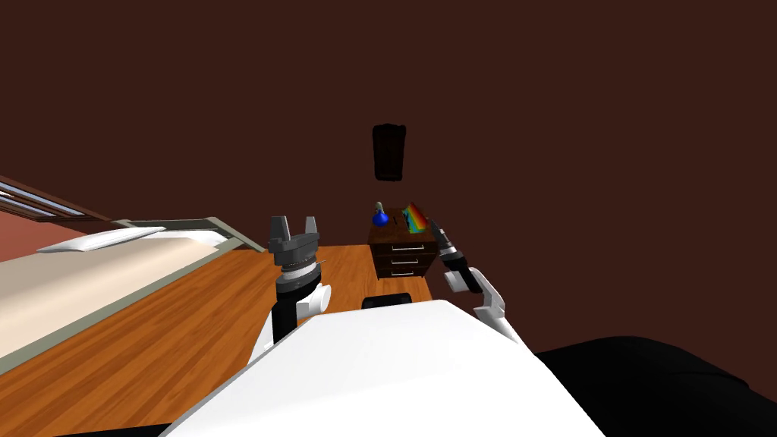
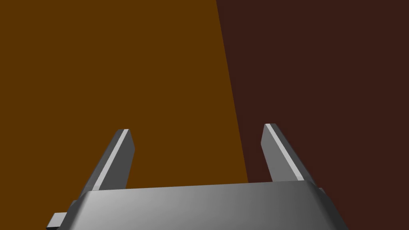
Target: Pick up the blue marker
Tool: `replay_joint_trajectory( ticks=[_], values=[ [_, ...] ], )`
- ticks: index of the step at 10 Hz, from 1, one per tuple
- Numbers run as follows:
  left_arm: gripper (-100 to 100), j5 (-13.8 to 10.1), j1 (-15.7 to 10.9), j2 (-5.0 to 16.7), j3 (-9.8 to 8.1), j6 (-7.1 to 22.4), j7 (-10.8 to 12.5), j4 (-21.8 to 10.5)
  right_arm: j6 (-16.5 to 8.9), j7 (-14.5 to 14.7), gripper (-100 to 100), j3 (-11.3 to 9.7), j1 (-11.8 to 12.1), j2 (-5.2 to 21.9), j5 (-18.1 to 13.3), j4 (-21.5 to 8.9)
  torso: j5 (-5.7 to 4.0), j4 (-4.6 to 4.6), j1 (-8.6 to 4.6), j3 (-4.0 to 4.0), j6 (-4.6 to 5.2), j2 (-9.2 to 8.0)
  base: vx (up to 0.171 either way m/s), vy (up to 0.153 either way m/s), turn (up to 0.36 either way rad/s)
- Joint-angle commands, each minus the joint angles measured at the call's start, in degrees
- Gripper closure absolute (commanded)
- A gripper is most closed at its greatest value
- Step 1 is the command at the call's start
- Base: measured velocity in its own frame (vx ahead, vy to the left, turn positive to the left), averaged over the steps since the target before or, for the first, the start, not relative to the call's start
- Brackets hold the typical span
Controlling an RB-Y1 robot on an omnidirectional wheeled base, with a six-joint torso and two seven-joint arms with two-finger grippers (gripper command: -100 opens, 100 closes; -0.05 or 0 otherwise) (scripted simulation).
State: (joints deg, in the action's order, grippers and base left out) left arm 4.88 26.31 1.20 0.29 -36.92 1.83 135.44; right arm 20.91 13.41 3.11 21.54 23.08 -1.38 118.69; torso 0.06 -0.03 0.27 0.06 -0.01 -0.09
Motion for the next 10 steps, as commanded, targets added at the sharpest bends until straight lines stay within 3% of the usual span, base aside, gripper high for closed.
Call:
replay_joint_trajectory(
  ticks=[1,4,5,6,10],
  values=[
    [0,0.0,0.0,0.0,0.00,0.0,0.0,0.0,-0.4,1.2,-100,0.2,-1.0,2.9,-0.6,-2.9,0.00,0.00,0.00,0.00,0.00,0.00,-0.006,0.121,0.116],
    [0,0.0,0.0,0.0,0.00,0.0,0.0,0.0,-0.5,2.0,-100,0.1,-1.5,6.5,-1.0,-6.9,0.01,0.03,0.05,-0.07,0.00,0.13,0.007,0.093,0.046],
    [0,0.0,0.0,0.0,0.00,0.0,0.0,0.0,-0.6,2.6,-100,-0.2,-2.0,8.9,-1.3,-9.6,0.01,0.03,0.00,-0.08,0.02,0.14,0.026,0.100,0.105],
    [0,0.0,0.0,0.0,0.00,0.0,0.0,0.0,-0.6,2.6,-100,-0.2,-2.0,9.1,-1.3,-10.0,0.01,0.04,0.05,-0.11,0.00,0.18,0.024,0.081,0.028],
    [0,0.0,0.0,0.0,0.00,0.0,0.0,0.0,-0.5,4.2,-100,-1.8,-3.0,16.3,-2.1,-17.6,0.07,0.07,0.23,-0.17,0.02,0.28,0.051,0.141,0.091]
  ],
)
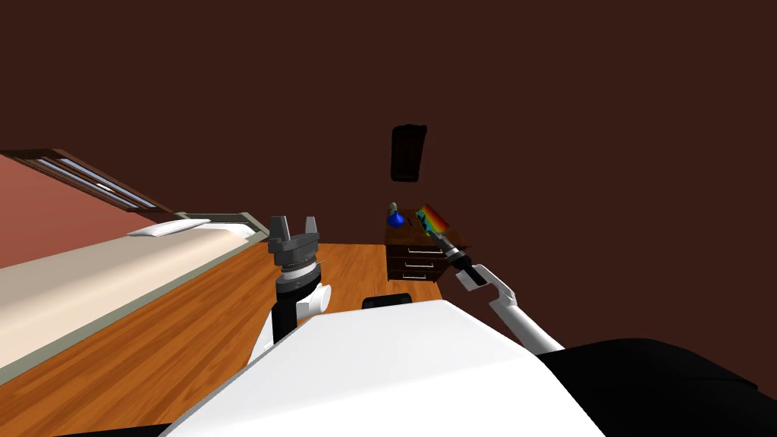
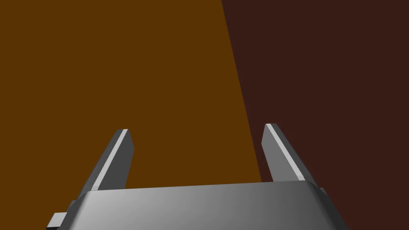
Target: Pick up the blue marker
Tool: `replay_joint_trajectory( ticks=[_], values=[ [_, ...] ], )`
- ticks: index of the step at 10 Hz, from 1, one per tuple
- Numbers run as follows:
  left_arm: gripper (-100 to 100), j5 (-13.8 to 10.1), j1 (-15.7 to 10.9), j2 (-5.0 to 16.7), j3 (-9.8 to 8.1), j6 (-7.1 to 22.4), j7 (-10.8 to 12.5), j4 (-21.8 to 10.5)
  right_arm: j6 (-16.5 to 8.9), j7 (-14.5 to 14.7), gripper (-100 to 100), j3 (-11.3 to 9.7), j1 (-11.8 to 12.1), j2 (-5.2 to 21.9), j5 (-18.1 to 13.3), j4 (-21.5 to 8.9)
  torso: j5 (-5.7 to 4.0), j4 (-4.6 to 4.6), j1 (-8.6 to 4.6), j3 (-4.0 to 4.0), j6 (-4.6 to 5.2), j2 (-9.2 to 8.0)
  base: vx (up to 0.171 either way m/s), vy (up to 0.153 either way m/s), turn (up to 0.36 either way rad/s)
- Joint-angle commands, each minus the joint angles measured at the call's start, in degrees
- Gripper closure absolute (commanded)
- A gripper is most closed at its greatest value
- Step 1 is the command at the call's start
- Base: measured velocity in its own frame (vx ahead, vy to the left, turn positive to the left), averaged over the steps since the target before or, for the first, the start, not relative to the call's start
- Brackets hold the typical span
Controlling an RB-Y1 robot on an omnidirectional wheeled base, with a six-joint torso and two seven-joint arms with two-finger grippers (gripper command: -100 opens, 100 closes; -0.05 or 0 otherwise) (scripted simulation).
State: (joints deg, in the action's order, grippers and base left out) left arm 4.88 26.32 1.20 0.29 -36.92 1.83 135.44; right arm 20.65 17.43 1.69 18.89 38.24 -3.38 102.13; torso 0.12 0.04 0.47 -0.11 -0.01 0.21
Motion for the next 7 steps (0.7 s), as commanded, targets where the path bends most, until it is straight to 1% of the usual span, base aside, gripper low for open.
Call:
replay_joint_trajectory(
  ticks=[1,2,3,4,5,6,7],
  values=[
    [0,0.0,0.0,0.0,0.00,0.0,0.0,0.0,-0.2,0.2,-100,-0.4,-0.3,1.9,-0.1,-2.9,0.00,0.00,0.00,0.00,0.00,0.00,0.055,0.088,0.045],
    [0,0.0,0.0,0.0,-0.01,0.0,0.0,0.0,-0.1,0.6,-100,-1.1,-0.5,4.1,-0.2,-4.5,-0.03,0.00,-0.15,0.00,0.03,-0.01,0.094,0.102,0.095],
    [0,0.0,0.0,0.0,0.00,0.0,0.0,0.0,-0.1,0.6,-100,-1.1,-0.5,4.5,-0.2,-6.1,-0.03,0.02,-0.13,-0.06,0.00,0.10,0.071,0.097,0.050],
    [0,0.0,0.0,0.0,-0.01,0.0,0.0,0.0,-0.1,0.6,-100,-1.1,-0.5,4.5,-0.2,-6.3,-0.03,0.02,-0.15,-0.03,0.04,0.04,0.012,0.052,-0.010],
    [0,0.0,0.0,0.0,-0.01,0.0,0.0,0.0,0.0,0.9,-100,-2.0,-0.6,7.1,-0.3,-8.4,-0.06,-0.02,-0.28,0.06,0.04,-0.13,0.050,0.095,0.104],
    [0,0.0,0.0,0.0,0.00,0.0,0.0,0.0,0.0,0.9,-100,-2.0,-0.6,7.1,-0.3,-9.6,-0.04,-0.01,-0.18,0.03,0.01,-0.05,0.059,0.108,0.058],
    [0,0.0,0.0,0.0,-0.01,0.0,0.0,0.0,0.2,1.1,-100,-3.0,-0.7,9.7,-0.4,-11.7,-0.03,0.00,-0.12,0.01,0.03,-0.03,0.084,0.157,0.118]
  ],
)
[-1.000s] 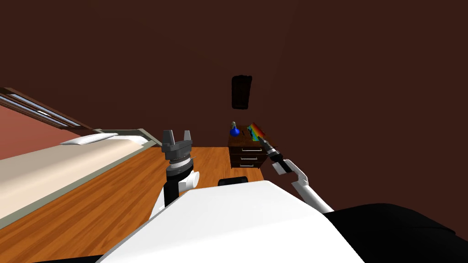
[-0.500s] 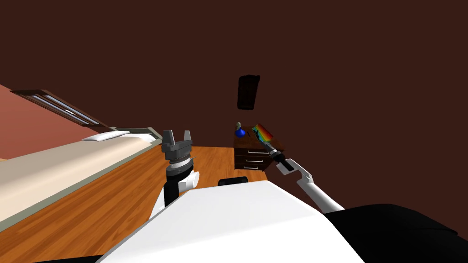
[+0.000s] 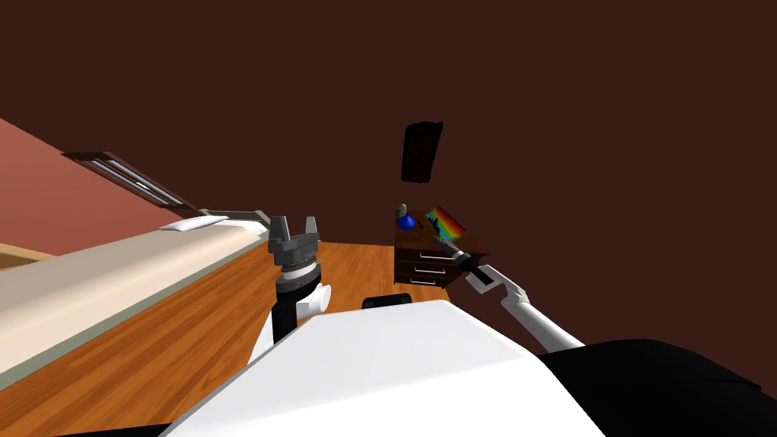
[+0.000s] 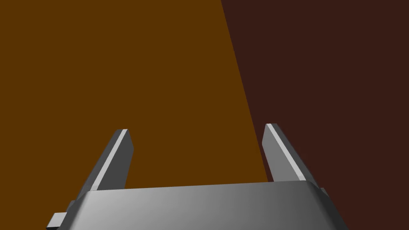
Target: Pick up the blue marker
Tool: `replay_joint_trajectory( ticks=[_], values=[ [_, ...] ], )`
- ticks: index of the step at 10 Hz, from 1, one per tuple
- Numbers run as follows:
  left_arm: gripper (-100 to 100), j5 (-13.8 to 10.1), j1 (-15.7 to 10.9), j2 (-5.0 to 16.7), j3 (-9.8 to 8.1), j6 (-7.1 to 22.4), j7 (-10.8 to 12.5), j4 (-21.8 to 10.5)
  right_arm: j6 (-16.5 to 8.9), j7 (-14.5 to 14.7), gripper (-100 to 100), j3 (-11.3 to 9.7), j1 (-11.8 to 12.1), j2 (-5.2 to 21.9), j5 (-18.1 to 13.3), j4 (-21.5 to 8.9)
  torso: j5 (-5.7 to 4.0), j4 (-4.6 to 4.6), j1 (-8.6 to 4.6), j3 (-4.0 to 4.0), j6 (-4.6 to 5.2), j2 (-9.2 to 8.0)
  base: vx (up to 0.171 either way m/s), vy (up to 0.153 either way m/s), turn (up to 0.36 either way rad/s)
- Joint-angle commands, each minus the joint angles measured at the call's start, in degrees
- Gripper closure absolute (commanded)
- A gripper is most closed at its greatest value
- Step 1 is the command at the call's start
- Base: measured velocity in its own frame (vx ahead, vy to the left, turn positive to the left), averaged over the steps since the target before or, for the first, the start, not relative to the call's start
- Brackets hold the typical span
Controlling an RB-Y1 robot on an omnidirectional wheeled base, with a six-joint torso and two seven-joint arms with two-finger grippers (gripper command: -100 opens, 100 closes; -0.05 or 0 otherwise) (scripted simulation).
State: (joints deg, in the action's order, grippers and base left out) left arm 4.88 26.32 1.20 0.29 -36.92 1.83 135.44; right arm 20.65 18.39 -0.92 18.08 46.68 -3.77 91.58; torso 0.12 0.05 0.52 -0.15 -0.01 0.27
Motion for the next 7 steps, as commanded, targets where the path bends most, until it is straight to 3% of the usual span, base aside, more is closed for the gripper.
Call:
replay_joint_trajectory(
  ticks=[1,4,5,6,7],
  values=[
    [0,0.0,0.0,0.0,0.00,0.0,0.0,0.0,0.2,0.2,-100,-0.4,0.1,1.2,0.0,-2.4,0.00,0.00,0.00,0.00,0.00,0.00,0.074,0.108,0.042],
    [0,0.0,0.0,0.0,-0.01,0.0,0.0,0.0,0.7,0.4,-100,-2.5,0.1,6.0,0.1,-7.5,-0.02,-0.01,-0.14,0.04,0.03,-0.08,0.075,0.126,0.088],
    [0,0.0,0.0,0.0,0.00,0.0,0.0,0.0,0.7,0.4,-100,-2.5,0.1,6.1,0.1,-8.8,0.01,0.00,0.01,0.00,0.01,0.00,0.083,0.122,0.036],
    [0,0.0,0.0,0.0,-0.01,0.0,0.0,0.0,0.9,0.4,-100,-3.6,0.1,8.5,0.3,-10.4,0.00,0.00,-0.07,0.00,0.03,-0.02,0.093,0.128,0.097],
    [0,0.0,0.0,0.0,0.00,0.0,0.0,0.0,0.9,0.4,-100,-3.6,0.1,8.5,0.3,-11.8,0.00,0.01,-0.06,-0.01,0.01,0.02,0.069,0.099,0.048]
  ],
)
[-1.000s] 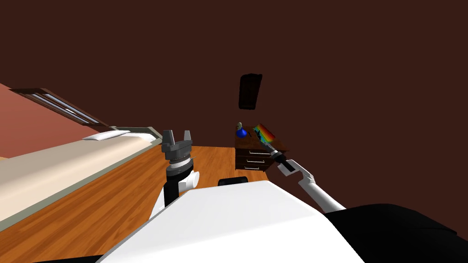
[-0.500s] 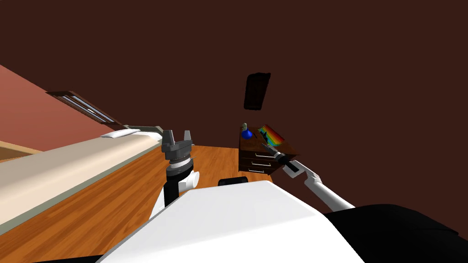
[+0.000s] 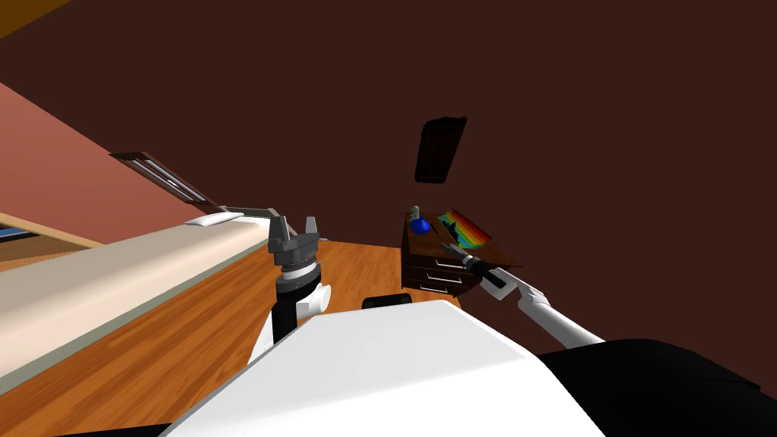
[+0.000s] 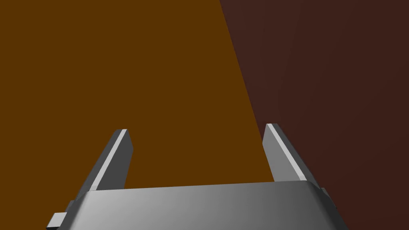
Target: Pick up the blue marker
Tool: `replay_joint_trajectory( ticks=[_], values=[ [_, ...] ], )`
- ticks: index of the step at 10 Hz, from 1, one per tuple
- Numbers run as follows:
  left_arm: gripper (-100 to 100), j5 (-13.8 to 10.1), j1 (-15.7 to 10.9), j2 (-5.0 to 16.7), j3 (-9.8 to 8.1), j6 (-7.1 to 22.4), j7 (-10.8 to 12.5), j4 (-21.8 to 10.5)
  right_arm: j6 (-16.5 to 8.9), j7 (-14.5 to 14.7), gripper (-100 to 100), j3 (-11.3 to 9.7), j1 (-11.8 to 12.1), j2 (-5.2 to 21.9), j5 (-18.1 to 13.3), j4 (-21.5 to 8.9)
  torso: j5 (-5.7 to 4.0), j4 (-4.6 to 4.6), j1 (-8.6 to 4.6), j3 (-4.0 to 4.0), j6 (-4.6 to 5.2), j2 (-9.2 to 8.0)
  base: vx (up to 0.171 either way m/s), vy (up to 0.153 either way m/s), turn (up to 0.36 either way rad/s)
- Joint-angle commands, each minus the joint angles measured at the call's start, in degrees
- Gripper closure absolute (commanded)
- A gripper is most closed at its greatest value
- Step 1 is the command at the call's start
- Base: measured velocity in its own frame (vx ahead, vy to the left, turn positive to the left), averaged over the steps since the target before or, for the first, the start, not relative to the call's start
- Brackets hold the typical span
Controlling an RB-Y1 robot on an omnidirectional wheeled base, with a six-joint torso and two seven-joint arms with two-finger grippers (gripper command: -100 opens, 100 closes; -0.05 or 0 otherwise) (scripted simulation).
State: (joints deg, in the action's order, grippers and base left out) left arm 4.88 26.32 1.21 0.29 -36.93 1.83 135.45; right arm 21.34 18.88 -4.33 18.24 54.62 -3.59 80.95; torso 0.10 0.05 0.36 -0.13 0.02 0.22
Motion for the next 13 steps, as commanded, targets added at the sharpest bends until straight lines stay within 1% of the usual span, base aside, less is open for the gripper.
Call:
replay_joint_trajectory(
  ticks=[1,2,3,4,5,6,7,9,10,11,12,13],
  values=[
    [0,0.0,0.0,0.0,0.00,0.0,0.0,0.0,0.6,-0.2,-100,-1.2,0.0,2.9,0.3,-2.9,0.00,0.00,0.00,0.00,0.00,0.00,0.077,0.123,0.100],
    [0,0.0,0.0,0.0,0.00,0.0,0.0,0.0,0.6,-0.2,-100,-1.2,0.0,2.9,0.3,-4.4,0.01,0.00,0.07,0.00,-0.03,0.02,0.078,0.104,0.047],
    [0,0.0,0.0,0.0,0.00,0.0,0.0,0.0,0.9,-0.4,-100,-2.3,0.0,5.0,0.6,-5.8,0.00,0.00,0.01,0.00,0.01,0.00,0.101,0.112,0.101],
    [0,0.0,0.0,0.0,0.00,0.0,0.0,0.0,0.9,-0.4,-100,-2.3,0.0,5.1,0.6,-7.4,0.01,0.01,0.03,-0.03,-0.02,0.07,0.076,0.084,0.036],
    [0,0.0,0.0,0.0,0.00,0.0,0.0,0.0,0.9,-0.4,-100,-2.3,0.0,5.1,0.6,-7.4,0.00,0.00,-0.05,0.01,0.01,-0.01,0.024,0.033,-0.020],
    [0,0.0,0.0,0.0,-0.01,0.0,0.0,0.0,1.3,-0.7,-100,-3.4,0.0,7.3,1.0,-9.4,-0.04,-0.04,-0.22,0.09,0.02,-0.16,0.055,0.059,0.075],
    [0,0.0,0.0,0.0,0.00,0.0,0.0,0.0,1.3,-0.7,-100,-3.4,0.0,7.3,1.0,-10.3,-0.04,-0.03,-0.18,0.07,-0.01,-0.10,0.064,0.070,0.055],
    [0,0.0,0.0,0.0,0.00,0.0,0.0,0.0,2.1,-1.5,-100,-5.7,0.2,11.2,2.0,-14.3,-0.02,-0.01,-0.05,0.01,0.00,-0.01,0.122,0.113,0.102],
    [0,0.0,0.0,0.0,0.00,0.0,0.0,0.0,2.1,-1.5,-100,-5.7,0.2,11.3,2.0,-15.7,0.02,0.03,0.08,-0.11,-0.03,0.21,0.122,0.090,0.041],
    [0,0.0,0.0,0.0,0.00,0.0,0.0,0.0,2.1,-1.5,-100,-5.7,0.2,11.3,2.0,-15.7,0.01,0.03,-0.02,-0.09,0.02,0.14,0.041,0.022,-0.018],
    [0,0.0,0.0,0.0,-0.01,0.0,0.0,0.0,2.5,-2.0,-100,-6.8,0.3,13.2,2.5,-17.8,-0.04,-0.02,-0.24,0.04,0.02,-0.09,0.053,0.021,0.062],
    [0,0.0,0.0,0.0,-0.01,0.0,0.0,0.0,2.5,-2.0,-100,-6.8,0.3,13.2,2.5,-18.1,-0.06,-0.03,-0.29,0.06,0.00,-0.10,0.066,0.017,0.054]
  ],
)
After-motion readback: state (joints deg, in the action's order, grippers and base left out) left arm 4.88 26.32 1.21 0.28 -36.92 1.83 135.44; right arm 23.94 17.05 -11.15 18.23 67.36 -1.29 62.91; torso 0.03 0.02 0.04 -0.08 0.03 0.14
